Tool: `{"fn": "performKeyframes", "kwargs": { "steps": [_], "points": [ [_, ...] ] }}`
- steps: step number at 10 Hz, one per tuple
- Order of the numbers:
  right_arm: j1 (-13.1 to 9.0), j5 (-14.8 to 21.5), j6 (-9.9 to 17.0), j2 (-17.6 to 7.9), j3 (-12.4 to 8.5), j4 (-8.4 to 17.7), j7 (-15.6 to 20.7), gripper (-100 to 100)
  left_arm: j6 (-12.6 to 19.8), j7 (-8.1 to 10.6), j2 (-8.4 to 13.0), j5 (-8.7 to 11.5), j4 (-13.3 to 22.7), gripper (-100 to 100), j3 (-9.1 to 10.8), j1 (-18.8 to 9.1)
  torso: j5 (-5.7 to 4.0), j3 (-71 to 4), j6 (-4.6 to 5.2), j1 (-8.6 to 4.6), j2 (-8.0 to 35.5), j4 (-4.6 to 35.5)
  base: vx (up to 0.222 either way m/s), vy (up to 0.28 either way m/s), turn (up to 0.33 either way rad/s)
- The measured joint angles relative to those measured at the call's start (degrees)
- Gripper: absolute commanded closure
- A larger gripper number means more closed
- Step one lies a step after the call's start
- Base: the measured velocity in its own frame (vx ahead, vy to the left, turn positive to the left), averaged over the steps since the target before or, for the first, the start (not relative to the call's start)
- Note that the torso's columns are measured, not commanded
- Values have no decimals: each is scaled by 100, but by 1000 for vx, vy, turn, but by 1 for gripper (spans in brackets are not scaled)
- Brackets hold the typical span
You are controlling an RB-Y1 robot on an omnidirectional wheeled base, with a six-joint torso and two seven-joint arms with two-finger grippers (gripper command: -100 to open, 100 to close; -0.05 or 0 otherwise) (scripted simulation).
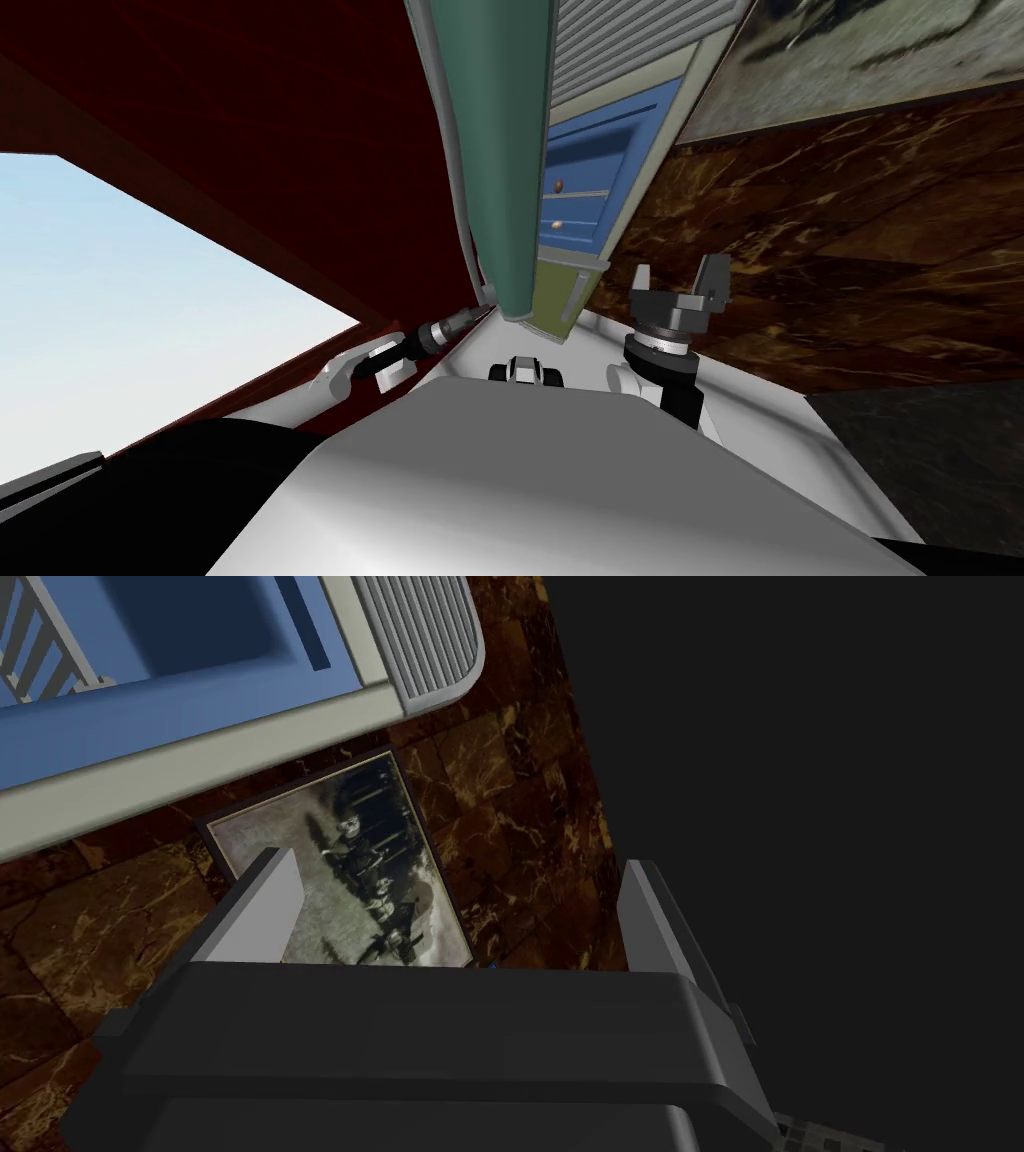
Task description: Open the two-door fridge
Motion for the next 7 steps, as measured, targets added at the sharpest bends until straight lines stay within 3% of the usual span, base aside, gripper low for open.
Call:
{"fn": "performKeyframes", "kwargs": {
  "steps": [7],
  "points": [
    [-1, 0, 0, 0, 0, 0, 0, 0, -351, 403, 298, 599, 1076, 100, 377, -461, -32, -1, 16, -18, 35, 60, -190, 172, -349]
  ]
}}
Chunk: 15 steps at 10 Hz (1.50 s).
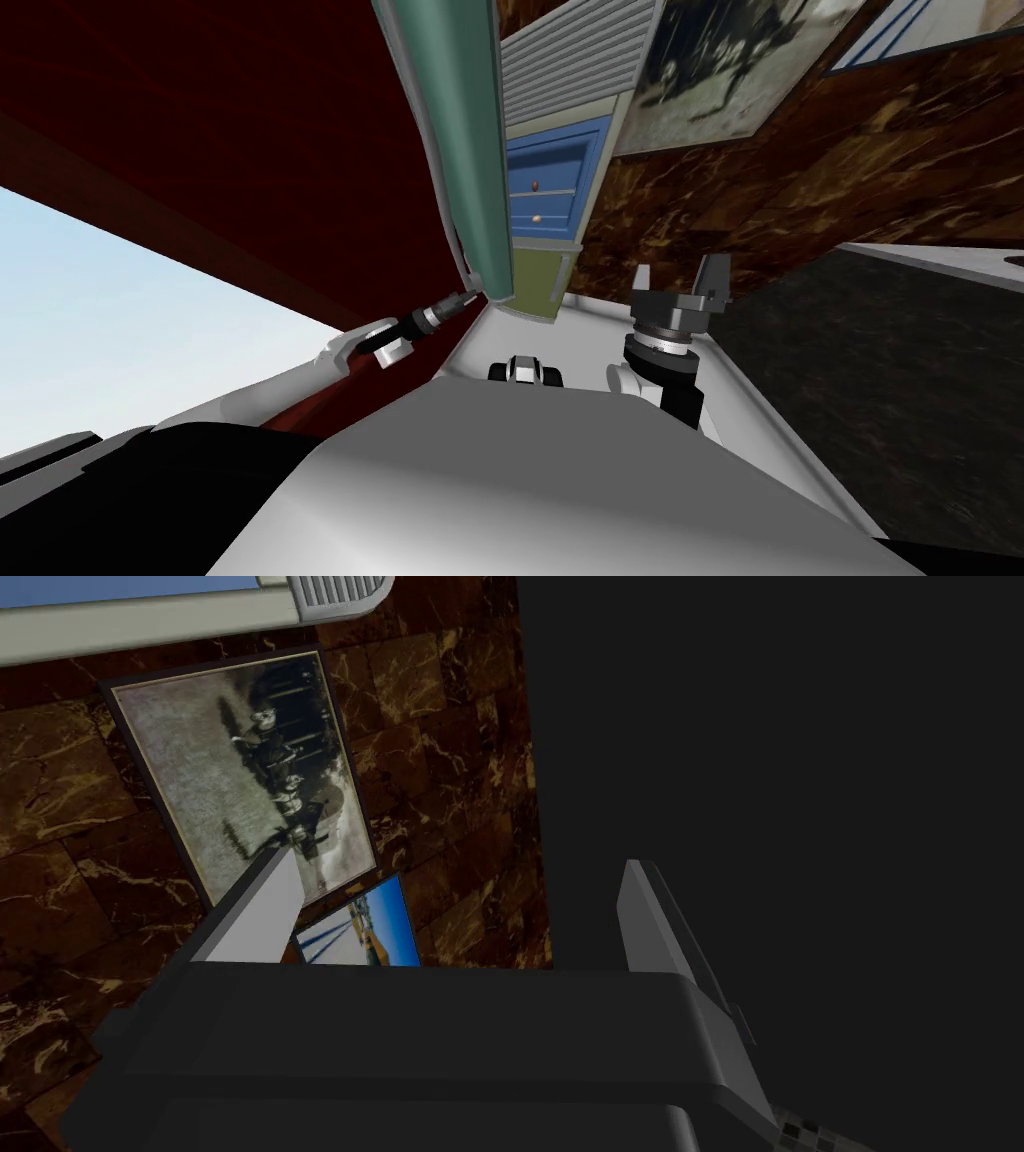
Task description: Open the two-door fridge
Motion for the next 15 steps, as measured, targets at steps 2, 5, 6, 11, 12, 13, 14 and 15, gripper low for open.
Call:
{"fn": "performKeyframes", "kwargs": {
  "steps": [2, 5, 6, 11, 12, 13, 14, 15],
  "points": [
    [1, 0, 0, -1, -1, 0, 0, 0, -106, 55, 7, 127, 271, 100, 93, -51, -1, 14, -6, 21, 22, 16, -219, 185, -340],
    [5, 0, -1, -1, -2, -1, 0, 0, -193, 112, 103, 179, 432, 100, 60, -82, -1, 19, -9, -13, 9, -13, -12, 136, -32],
    [5, 0, -1, 0, -1, -1, 0, 0, -248, 100, 128, 160, 390, 100, 18, -40, 9, 14, -9, 7, 2, -16, -27, 255, -50],
    [5, 0, -1, -1, -2, -1, 0, 0, -472, -14, 324, 69, 70, 100, -149, 121, -4, -17, 5, 4, -30, -6, 2, 231, -30],
    [5, 0, -1, -1, -2, 0, 0, 0, -561, -21, 360, 49, 64, 100, -191, 132, -2, -20, 6, 0, -36, -7, 14, 253, -42],
    [5, 0, -1, -2, -3, -1, 0, 0, -649, -28, 445, 44, 8, 100, -193, 208, -7, -27, 7, 10, -41, 0, -9, 218, -21],
    [5, 0, -1, -1, -2, 0, 0, 0, -685, -36, 484, 37, -45, 100, -210, 227, -12, -31, 12, -9, -42, 4, 11, 244, -41],
    [5, 0, -1, -1, -2, -1, 0, 0, -753, -66, 506, -6, -76, 100, -278, 223, -11, -32, 12, -5, -47, -1, -5, 214, -26]
  ]
}}
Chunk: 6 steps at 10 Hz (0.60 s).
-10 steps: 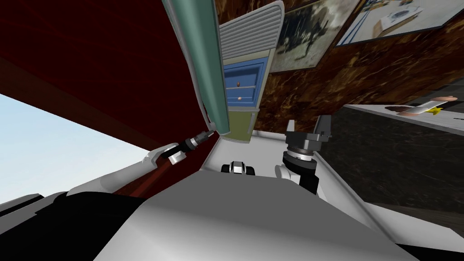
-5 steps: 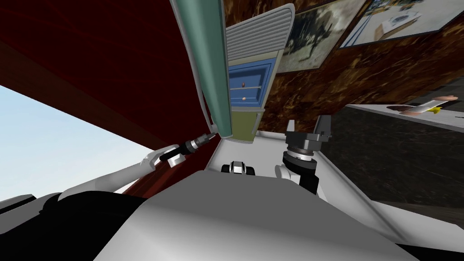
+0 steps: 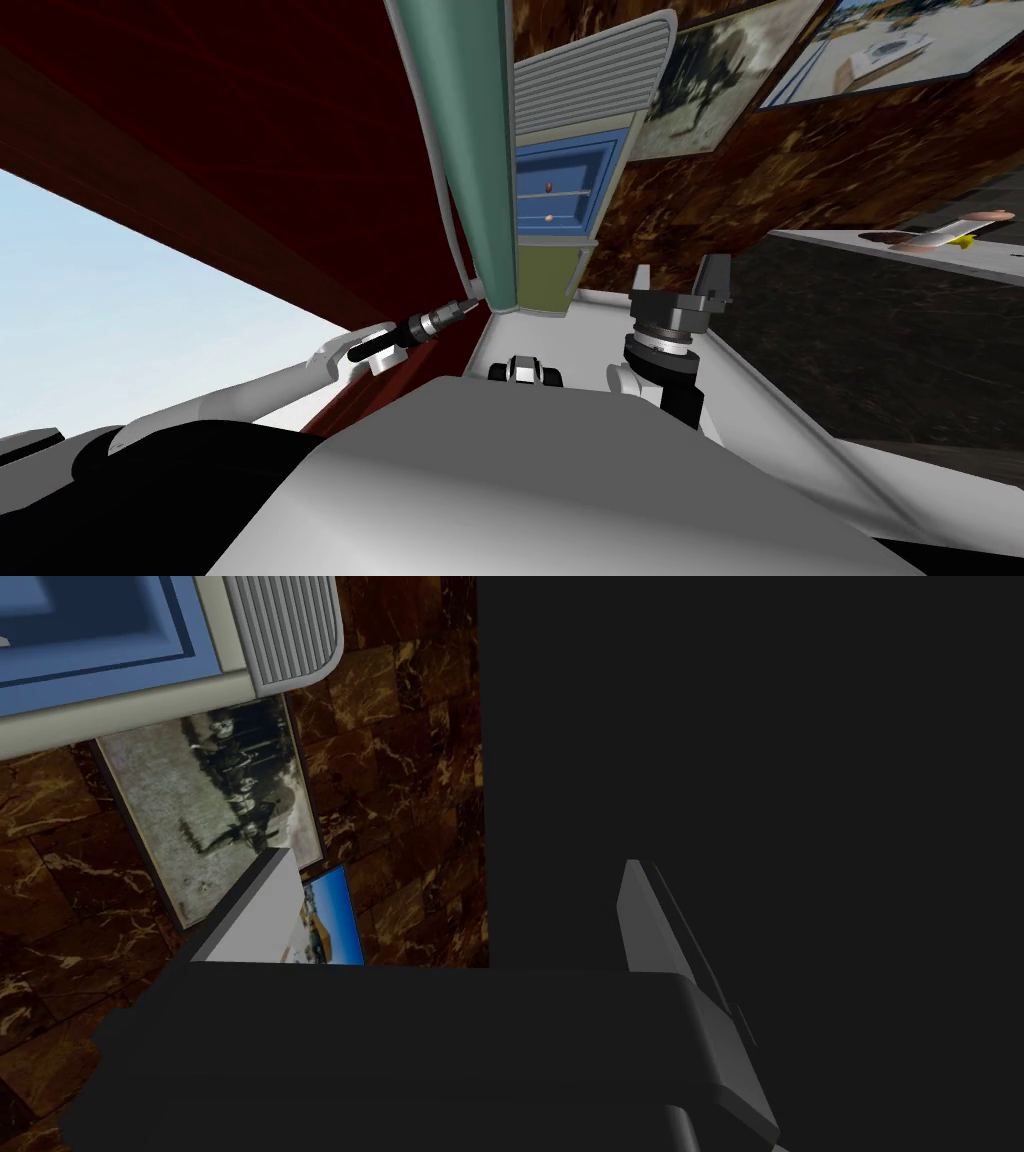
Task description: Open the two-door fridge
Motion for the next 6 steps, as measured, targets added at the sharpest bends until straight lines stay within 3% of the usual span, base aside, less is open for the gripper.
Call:
{"fn": "performKeyframes", "kwargs": {
  "steps": [2, 3, 6],
  "points": [
    [0, 0, 0, 1, 1, 0, 0, 0, -79, -44, 88, 21, -97, 100, 81, 138, -13, 3, -1, -44, 12, 5, -14, 64, 8],
    [0, 0, 0, 3, 2, 0, 0, 0, -54, -19, 109, 25, -87, -100, 65, 81, -23, -5, 6, -70, 4, 6, 3, 19, 153],
    [1, 0, -1, 2, 2, -1, 0, 0, 89, 149, 451, 326, -453, -100, 280, 2, 31, 47, -16, 20, 48, -24, 33, 26, 172]
  ]
}}
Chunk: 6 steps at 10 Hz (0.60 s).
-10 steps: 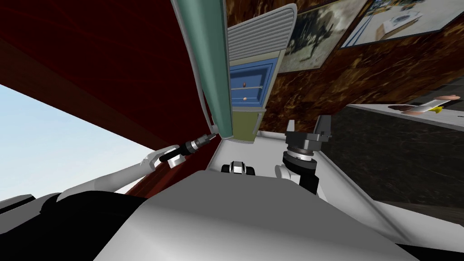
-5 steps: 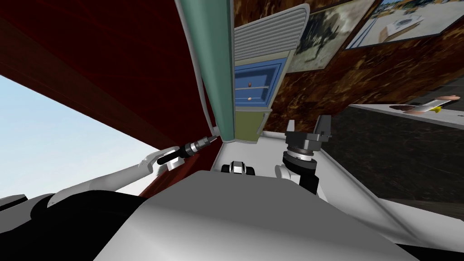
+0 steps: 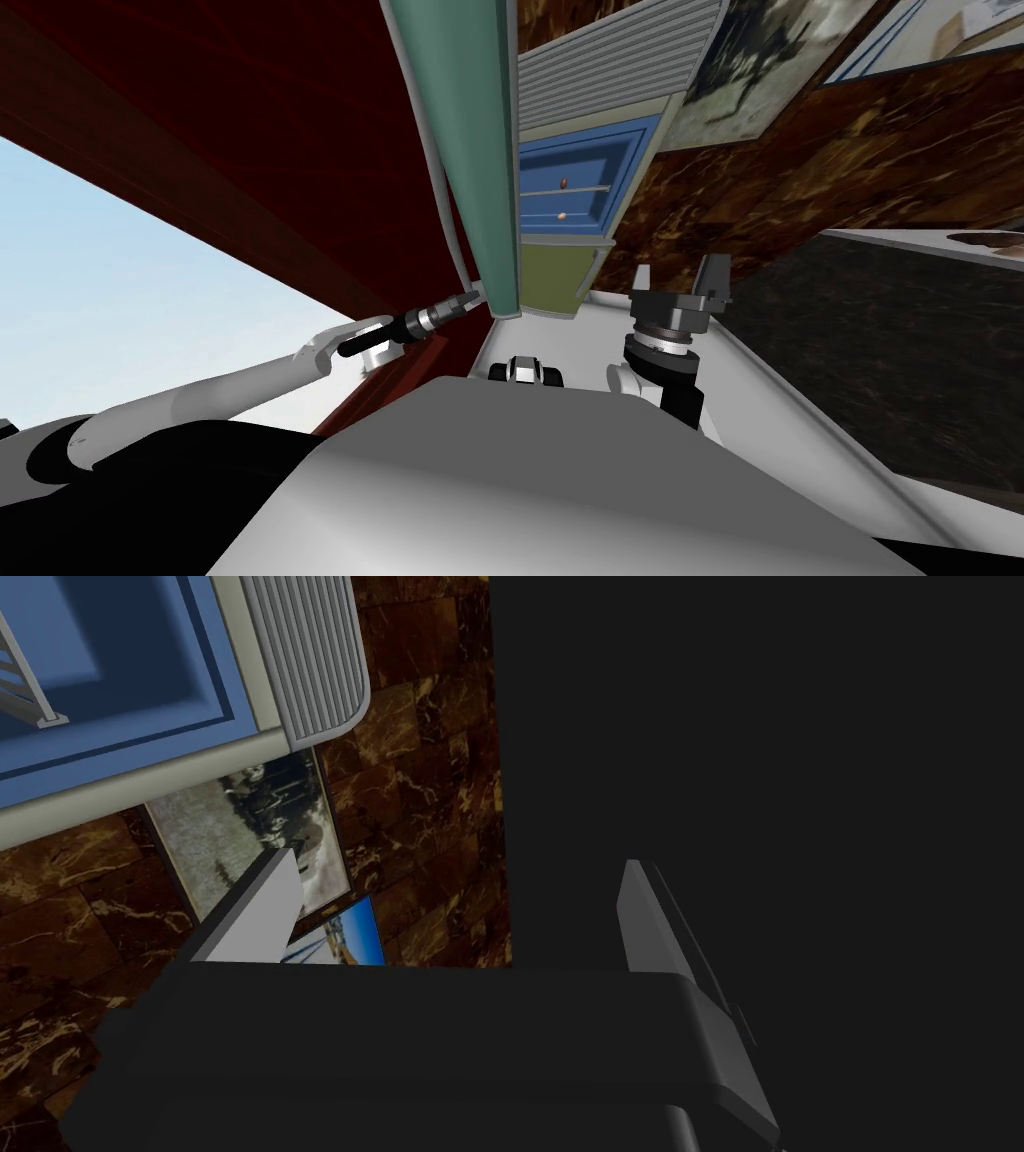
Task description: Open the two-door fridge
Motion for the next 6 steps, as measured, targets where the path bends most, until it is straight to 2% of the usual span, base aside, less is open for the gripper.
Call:
{"fn": "performKeyframes", "kwargs": {
  "steps": [1, 3, 4, 6],
  "points": [
    [-1, 0, 0, 0, 0, 0, 0, 0, 30, 35, 126, 108, -124, -100, 143, 139, -11, 5, 4, -8, 18, 21, 9, 18, 16],
    [-1, 0, 0, 0, 0, 0, 0, 0, 113, 89, 180, 161, -197, -100, 110, 43, -31, -2, 9, -42, 16, 35, 2, 13, 28],
    [-1, 0, 0, 0, 1, 0, 0, 0, 141, 97, 183, 164, -203, 0, 98, 46, -21, 8, 3, -43, 19, 14, -3, 6, 1],
    [-1, 0, 0, 0, 1, 0, 0, 0, 153, 100, 186, 162, -193, 0, 82, 60, -1, 19, -7, -16, 22, -5, 0, 0, 0]
  ]
}}
